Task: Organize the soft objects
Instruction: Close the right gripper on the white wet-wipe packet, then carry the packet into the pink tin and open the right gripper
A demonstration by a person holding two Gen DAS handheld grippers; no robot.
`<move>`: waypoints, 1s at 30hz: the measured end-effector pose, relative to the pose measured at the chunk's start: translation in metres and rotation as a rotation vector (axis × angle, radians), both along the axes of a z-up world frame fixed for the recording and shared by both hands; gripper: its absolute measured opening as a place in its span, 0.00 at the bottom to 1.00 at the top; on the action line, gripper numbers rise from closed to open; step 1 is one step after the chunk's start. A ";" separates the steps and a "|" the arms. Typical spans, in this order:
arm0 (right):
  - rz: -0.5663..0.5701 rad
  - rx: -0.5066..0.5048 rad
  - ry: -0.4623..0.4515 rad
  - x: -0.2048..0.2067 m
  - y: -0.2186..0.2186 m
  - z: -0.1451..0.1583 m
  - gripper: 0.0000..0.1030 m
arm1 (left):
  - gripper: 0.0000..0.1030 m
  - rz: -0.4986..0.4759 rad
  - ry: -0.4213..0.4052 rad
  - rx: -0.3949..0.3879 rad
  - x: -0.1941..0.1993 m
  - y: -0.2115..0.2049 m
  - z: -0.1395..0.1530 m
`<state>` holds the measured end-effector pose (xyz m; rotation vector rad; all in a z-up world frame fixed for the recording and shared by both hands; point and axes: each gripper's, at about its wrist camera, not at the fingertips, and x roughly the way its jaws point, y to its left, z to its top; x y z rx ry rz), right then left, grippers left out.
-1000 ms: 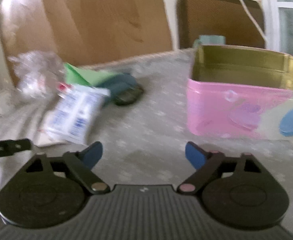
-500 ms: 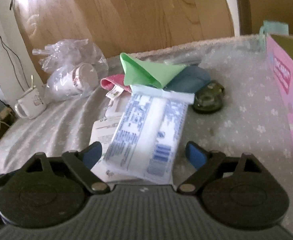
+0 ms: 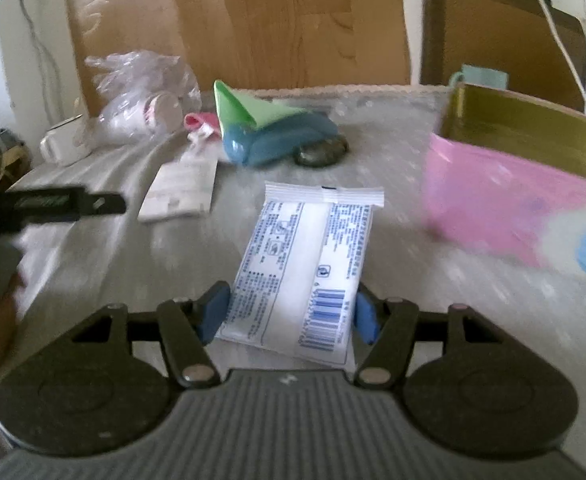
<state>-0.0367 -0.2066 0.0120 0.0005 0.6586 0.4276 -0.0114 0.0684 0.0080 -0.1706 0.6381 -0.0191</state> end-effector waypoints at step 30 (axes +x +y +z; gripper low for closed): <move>-0.161 -0.050 -0.481 -0.054 -0.067 0.035 0.74 | 0.53 -0.674 -0.075 -0.103 0.003 -0.239 0.100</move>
